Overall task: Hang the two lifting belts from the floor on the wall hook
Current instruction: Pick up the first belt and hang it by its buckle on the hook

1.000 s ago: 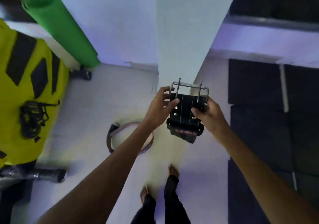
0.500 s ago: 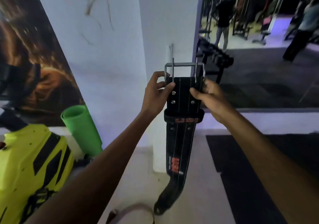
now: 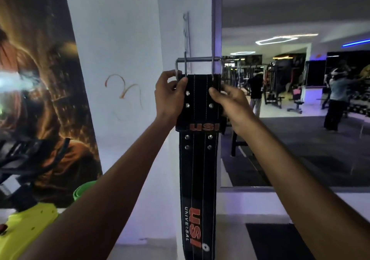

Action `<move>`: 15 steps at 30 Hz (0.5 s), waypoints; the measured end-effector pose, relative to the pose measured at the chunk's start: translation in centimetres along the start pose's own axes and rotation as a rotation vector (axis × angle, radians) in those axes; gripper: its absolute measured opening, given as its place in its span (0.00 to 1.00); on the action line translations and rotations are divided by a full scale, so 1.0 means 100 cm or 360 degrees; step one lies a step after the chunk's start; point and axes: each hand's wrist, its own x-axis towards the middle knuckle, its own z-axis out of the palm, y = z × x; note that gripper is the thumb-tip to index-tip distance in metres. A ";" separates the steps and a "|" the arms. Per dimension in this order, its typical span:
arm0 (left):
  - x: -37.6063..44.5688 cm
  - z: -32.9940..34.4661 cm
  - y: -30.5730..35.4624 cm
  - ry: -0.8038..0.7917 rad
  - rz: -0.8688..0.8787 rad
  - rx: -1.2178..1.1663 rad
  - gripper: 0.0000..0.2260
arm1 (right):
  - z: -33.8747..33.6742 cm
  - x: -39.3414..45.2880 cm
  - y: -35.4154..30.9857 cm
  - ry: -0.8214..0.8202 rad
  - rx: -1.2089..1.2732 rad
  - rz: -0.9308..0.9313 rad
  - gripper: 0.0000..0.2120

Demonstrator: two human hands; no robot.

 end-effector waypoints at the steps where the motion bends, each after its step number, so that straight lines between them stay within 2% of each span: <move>1: 0.004 0.000 0.007 0.0055 0.0000 -0.0003 0.08 | 0.002 -0.005 0.000 -0.0024 -0.0011 -0.0011 0.11; 3: 0.011 -0.001 0.021 0.0153 0.0003 -0.0019 0.08 | 0.006 -0.013 0.004 -0.0106 -0.0024 -0.0014 0.09; 6: 0.017 -0.004 0.034 0.0224 0.0006 -0.0033 0.07 | 0.010 -0.022 0.004 -0.0244 0.0203 0.0087 0.13; 8: 0.019 -0.004 0.040 0.0254 -0.0004 -0.0048 0.07 | 0.013 -0.025 0.004 -0.0268 0.0287 0.0082 0.12; 10: 0.022 -0.003 0.043 0.0269 -0.0015 -0.0073 0.07 | 0.016 -0.029 0.005 -0.0208 0.0216 -0.0012 0.09; 12: 0.023 -0.002 0.047 0.0259 -0.0015 -0.0085 0.06 | 0.019 -0.032 0.011 -0.0110 0.0142 -0.0113 0.13; 15: 0.026 0.000 0.052 0.0242 -0.0017 -0.0102 0.06 | 0.022 -0.039 0.024 -0.0036 0.0149 -0.0120 0.06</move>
